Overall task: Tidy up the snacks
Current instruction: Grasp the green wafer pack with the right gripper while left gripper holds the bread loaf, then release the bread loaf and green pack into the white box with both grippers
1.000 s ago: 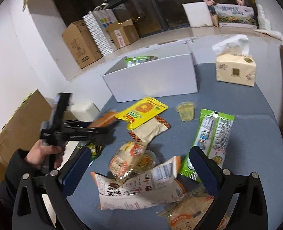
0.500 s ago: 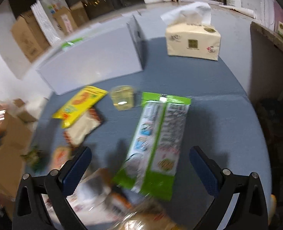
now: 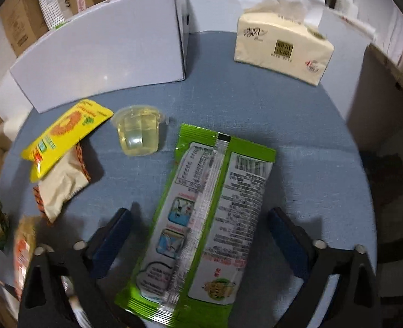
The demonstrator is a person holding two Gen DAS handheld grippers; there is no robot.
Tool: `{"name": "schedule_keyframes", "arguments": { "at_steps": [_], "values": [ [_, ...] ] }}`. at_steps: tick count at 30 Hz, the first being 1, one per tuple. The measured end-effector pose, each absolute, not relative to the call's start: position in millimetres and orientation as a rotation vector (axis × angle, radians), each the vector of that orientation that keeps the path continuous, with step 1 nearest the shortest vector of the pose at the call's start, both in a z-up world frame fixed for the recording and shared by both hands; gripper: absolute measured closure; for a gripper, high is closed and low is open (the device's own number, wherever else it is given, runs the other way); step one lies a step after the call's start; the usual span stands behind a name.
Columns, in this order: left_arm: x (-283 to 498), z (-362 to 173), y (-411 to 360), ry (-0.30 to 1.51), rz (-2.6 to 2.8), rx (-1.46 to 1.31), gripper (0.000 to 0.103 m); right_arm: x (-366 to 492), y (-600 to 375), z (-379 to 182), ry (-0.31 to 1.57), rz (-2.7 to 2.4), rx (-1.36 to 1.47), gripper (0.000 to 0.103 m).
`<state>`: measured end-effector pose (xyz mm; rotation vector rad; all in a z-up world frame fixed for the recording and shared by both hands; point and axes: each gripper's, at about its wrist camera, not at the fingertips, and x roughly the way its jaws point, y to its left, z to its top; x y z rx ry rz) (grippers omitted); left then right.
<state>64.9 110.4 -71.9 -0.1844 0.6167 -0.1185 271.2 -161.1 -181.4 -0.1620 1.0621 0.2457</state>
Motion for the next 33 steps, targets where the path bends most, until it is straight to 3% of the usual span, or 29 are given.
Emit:
{"name": "schedule_keyframes", "arguments": {
  "at_steps": [1,4,9,17,23,33],
  "values": [
    [65,-72,109,0.617,-0.123,-0.184,0.036,269,-163,-179,1.048,0.264,-0.157,0.03],
    [67,-72,107,0.617,-0.126,-0.18,0.036,266,-172,-174,1.043,0.301,-0.139,0.033],
    [75,-66,109,0.6,-0.133,-0.202,0.036,256,-194,-148,0.955,0.334,-0.056,0.034],
    [129,-26,113,0.537,-0.137,-0.228,0.036,241,-194,-42,0.705,0.508,0.059,0.034],
    [202,3,121,0.51,-0.119,-0.251,0.036,281,-143,1,0.661,0.583,-0.014,0.034],
    [318,3,150,0.559,-0.072,-0.275,0.036,389,-88,8,0.723,0.588,-0.013,0.034]
  ]
}}
